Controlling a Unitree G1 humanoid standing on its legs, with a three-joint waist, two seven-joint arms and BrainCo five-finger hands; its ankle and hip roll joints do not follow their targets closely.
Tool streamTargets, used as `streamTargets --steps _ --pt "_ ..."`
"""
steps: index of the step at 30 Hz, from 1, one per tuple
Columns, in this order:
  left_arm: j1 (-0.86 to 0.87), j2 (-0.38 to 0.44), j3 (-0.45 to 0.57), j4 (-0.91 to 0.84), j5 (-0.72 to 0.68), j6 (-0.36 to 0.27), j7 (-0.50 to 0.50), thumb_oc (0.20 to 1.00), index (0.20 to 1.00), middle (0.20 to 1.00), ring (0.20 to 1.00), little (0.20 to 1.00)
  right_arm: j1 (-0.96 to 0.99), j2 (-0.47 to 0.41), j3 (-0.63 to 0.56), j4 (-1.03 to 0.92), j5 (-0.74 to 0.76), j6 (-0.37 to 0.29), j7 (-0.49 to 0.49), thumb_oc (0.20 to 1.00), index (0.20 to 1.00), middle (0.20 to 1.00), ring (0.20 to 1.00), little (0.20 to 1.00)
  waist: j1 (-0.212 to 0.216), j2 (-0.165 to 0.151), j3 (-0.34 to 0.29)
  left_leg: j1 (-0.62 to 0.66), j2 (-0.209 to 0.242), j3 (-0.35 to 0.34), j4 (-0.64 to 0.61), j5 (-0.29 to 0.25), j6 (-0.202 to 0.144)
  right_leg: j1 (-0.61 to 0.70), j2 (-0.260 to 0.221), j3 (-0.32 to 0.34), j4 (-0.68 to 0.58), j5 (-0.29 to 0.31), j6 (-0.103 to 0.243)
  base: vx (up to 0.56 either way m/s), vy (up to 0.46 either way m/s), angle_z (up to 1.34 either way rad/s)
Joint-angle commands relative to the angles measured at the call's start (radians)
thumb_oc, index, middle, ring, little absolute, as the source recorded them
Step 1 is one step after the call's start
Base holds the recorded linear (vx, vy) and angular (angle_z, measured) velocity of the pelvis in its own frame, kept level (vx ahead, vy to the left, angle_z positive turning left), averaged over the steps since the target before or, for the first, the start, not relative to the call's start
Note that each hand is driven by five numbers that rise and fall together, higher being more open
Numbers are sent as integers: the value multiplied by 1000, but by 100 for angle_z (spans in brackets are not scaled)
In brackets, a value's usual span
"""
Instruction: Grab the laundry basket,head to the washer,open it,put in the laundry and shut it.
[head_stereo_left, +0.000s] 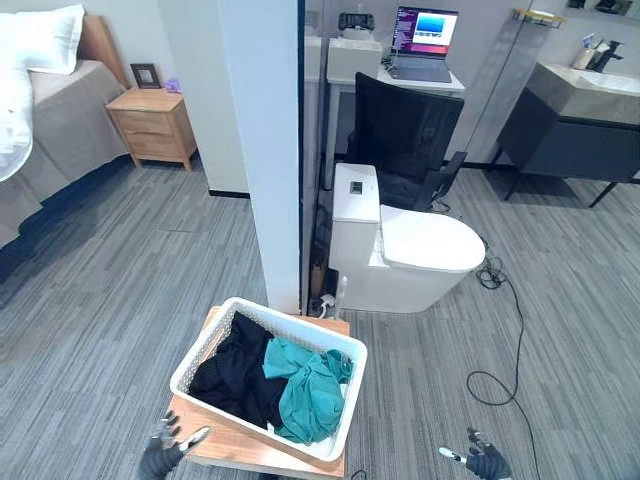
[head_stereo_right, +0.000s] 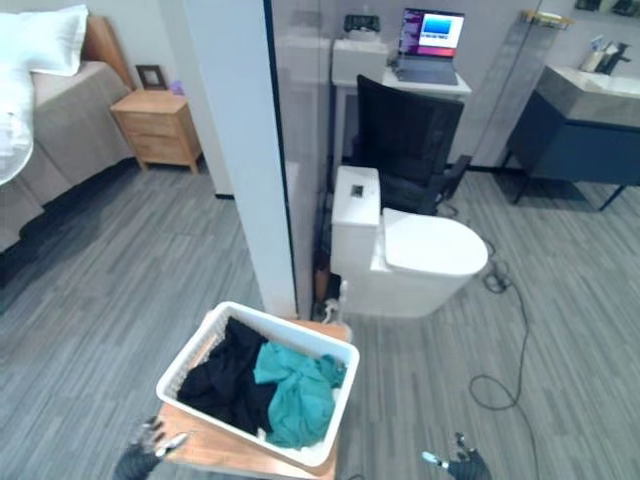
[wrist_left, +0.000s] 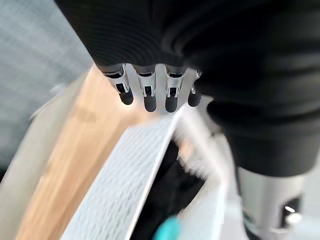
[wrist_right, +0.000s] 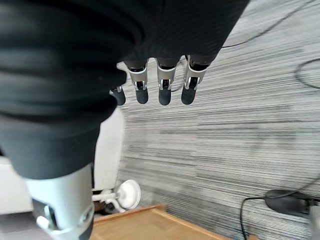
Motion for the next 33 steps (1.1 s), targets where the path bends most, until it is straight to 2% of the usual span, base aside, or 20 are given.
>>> streamTargets --steps 1,4,6,7,9,10,14,17,19,20,22,28,33 --pt "-31 77 46 -109 141 8 -20 1000 1000 1000 1000 1000 -78 -32 -29 -33 -52 11 17 1000 1000 1000 1000 1000 23 1 22 -14 24 3 53 -72 20 -48 -44 -30 75 -32 39 -13 22 11" --pt "-38 104 79 -244 161 8 -22 1000 1000 1000 1000 1000 -99 -24 -6 -61 -79 25 10 1000 1000 1000 1000 1000 32 7 44 -46 16 -12 58 -69 21 -62 -49 -45 74 -33 39 -64 31 25" --pt "-58 113 77 -270 161 9 -20 1000 1000 1000 1000 1000 -116 -22 7 -61 -78 29 6 1000 1000 1000 1000 1000 34 9 51 -61 14 -18 62 -67 21 -71 -50 -49 75 -33 39 -102 33 34" --pt "-144 145 39 -294 174 17 2 1000 1000 1000 1000 1000 -186 -11 52 -74 -35 34 4 1000 1000 1000 1000 1000 34 12 72 -97 6 -27 70 -62 22 -104 -52 -54 86 -31 37 -100 39 28" --pt "-188 158 27 -286 194 27 19 1000 1000 1000 1000 1000 -209 -12 65 -94 -28 38 3 1000 1000 1000 1000 1000 33 11 78 -110 5 -29 73 -61 22 -118 -54 -56 90 -30 38 -95 45 14" --pt "-257 173 0 -272 241 57 34 1000 1000 1000 1000 1000 -250 -11 88 -141 -23 48 -6 1000 1000 1000 1000 1000 32 8 89 -131 2 -30 76 -58 23 -138 -55 -55 97 -27 38 -67 37 3" --pt "-401 221 -56 -230 324 85 47 1000 1000 1000 1000 1000 -321 -11 116 -226 -36 66 -27 1000 1000 1000 1000 1000 28 1 108 -175 -1 -28 84 -52 25 -191 -56 -50 119 -22 37 -79 40 0" --pt "-511 258 -90 -192 364 129 65 1000 1000 1000 1000 1000 -364 2 135 -285 -33 90 -31 1000 1000 1000 1000 1000 22 -4 129 -217 -4 -26 98 -48 29 -239 -58 -42 140 -14 37 -84 53 0" --pt "-531 266 -89 -182 382 147 72 1000 1000 1000 1000 1000 -372 9 144 -303 -36 99 -27 1000 1000 1000 1000 1000 21 -5 135 -226 -4 -25 101 -48 30 -250 -59 -39 144 -12 37 -36 44 0" --pt "-563 289 -86 -168 437 186 80 1000 1000 1000 1000 1000 -375 19 155 -330 -43 120 -16 1000 1000 1000 1000 1000 20 -7 147 -240 -6 -24 104 -47 32 -264 -60 -40 150 -10 38 -34 41 1" --pt "-587 305 -81 -168 480 217 78 1000 1000 1000 1000 1000 -374 28 165 -353 -50 135 -12 1000 1000 1000 1000 1000 21 -9 157 -250 -7 -23 109 -46 33 -275 -60 -39 156 -9 37 -30 44 -2" --pt "-662 388 -75 -203 649 280 68 1000 1000 1000 1000 1000 -373 56 200 -380 -56 169 20 1000 1000 1000 1000 1000 19 -17 195 -274 -9 -23 133 -52 31 -296 -62 -36 175 -10 36 -22 28 -2" --pt "-720 418 -104 -208 710 328 33 1000 1000 1000 1000 1000 -379 62 236 -383 -47 185 45 1000 1000 1000 1000 1000 18 -14 227 -284 -7 -22 141 -52 27 -306 -62 -36 178 -10 36 -9 13 0"
